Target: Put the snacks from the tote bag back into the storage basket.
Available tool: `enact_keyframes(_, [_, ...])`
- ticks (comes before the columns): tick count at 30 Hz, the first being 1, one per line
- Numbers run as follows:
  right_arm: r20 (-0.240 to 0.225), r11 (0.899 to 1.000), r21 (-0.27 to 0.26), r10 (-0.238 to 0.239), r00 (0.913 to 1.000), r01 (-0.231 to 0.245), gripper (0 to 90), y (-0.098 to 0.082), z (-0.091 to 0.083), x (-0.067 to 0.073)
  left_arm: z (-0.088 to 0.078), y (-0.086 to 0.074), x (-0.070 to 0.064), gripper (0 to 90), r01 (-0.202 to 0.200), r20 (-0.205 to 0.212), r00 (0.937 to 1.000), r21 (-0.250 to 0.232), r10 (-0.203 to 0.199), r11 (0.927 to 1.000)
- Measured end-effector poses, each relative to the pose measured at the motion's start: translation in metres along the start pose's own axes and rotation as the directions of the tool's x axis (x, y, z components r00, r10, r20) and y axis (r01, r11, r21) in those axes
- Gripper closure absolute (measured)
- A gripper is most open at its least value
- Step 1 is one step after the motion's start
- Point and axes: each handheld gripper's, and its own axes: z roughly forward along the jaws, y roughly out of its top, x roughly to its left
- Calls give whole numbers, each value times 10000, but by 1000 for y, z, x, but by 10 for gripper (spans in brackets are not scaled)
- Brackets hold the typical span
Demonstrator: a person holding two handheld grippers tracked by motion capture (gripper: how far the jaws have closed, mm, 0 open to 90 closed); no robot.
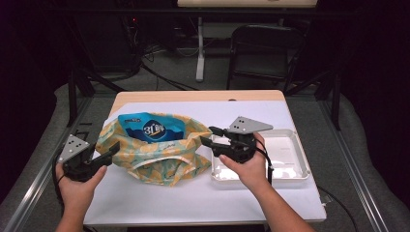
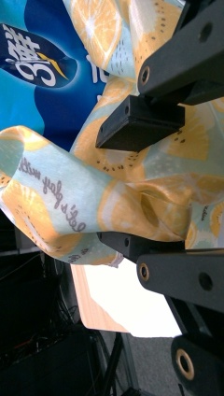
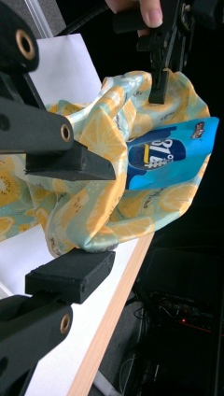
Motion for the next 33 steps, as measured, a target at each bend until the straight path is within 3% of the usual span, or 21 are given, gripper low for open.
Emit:
enact_keyframes(8, [114,9997,-220,-113,9999,115,533,4,-10,1,1,-4,-2,534,1,-47,10000,-7,-1,10000])
enact_keyframes(15, [-90,9980,-395,-493,9987,489,536,19,-14,10,1,-4,-2,534,-9,-60,10000,-45,9,10000])
enact_keyframes(23, [-385,9968,-305,-752,9964,740,517,29,2,21,1,-5,-2,534,54,-25,10000,-102,-54,9999])
enact_keyframes(33, [-578,9981,347,-493,9971,514,479,18,22,16,2,-7,-2,534,140,23,9999,-96,-140,9999])
